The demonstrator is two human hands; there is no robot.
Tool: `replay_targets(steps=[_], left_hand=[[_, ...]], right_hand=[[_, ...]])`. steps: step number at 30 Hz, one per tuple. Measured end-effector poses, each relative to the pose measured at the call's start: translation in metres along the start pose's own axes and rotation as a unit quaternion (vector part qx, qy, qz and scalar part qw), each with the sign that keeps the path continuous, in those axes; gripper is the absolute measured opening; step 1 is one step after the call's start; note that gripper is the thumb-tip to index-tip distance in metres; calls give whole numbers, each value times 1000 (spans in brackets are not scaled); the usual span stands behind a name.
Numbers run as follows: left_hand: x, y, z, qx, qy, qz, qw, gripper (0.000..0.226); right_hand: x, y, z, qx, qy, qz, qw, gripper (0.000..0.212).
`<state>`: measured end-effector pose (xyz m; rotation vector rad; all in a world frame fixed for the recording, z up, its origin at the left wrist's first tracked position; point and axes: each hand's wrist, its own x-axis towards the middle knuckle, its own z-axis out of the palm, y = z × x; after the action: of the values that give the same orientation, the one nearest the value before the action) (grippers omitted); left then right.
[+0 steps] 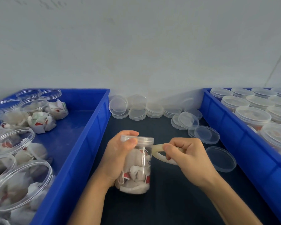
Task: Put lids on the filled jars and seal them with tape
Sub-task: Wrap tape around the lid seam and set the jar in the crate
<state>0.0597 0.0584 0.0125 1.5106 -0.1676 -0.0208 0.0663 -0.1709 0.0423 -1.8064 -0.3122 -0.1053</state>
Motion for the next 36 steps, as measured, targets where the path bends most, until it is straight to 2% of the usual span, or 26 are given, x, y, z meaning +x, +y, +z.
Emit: replay_targets(steps=[2, 3, 5, 8, 13, 15, 16, 18, 19, 22, 27, 31, 36], left_hand=[[4, 2, -4, -190, -6, -69, 979, 63], [5, -2, -8, -230, -6, -67, 971, 74], [3, -2, -5, -220, -9, -56, 974, 86], [0, -3, 11, -174, -14, -89, 981, 95], [2, -2, 10, -163, 21, -66, 984, 126], [3, -2, 11, -139, 44, -54, 988, 122], [5, -3, 12, -126, 58, -45, 989, 116], [5, -4, 14, -105, 70, -31, 992, 104], [5, -4, 14, -94, 72, -25, 993, 95], [5, -4, 14, -36, 83, 2, 996, 76], [6, -1, 14, 46, 87, 22, 995, 71], [4, 4, 12, 85, 74, 42, 993, 65], [4, 4, 22, 108, 87, 57, 989, 61]], right_hand=[[5, 4, -13, 131, 63, 26, 989, 46], [7, 8, -20, 174, 85, 29, 981, 50], [7, 11, -25, 211, 92, 24, 973, 53], [5, 15, -15, 159, 65, 21, 985, 47], [3, 21, -4, 6, 54, -43, 998, 74], [2, 28, 0, -77, 50, -80, 993, 66], [2, 33, 3, -161, 52, -101, 980, 59], [3, 41, 10, -333, 57, -147, 930, 51], [4, 44, 12, -379, 56, -169, 908, 49], [9, 54, 15, -444, 24, -192, 875, 44], [10, 62, 19, -530, 3, -143, 836, 48], [9, 57, 25, -561, -21, -108, 821, 46], [7, 58, 28, -545, -12, -131, 828, 39]])
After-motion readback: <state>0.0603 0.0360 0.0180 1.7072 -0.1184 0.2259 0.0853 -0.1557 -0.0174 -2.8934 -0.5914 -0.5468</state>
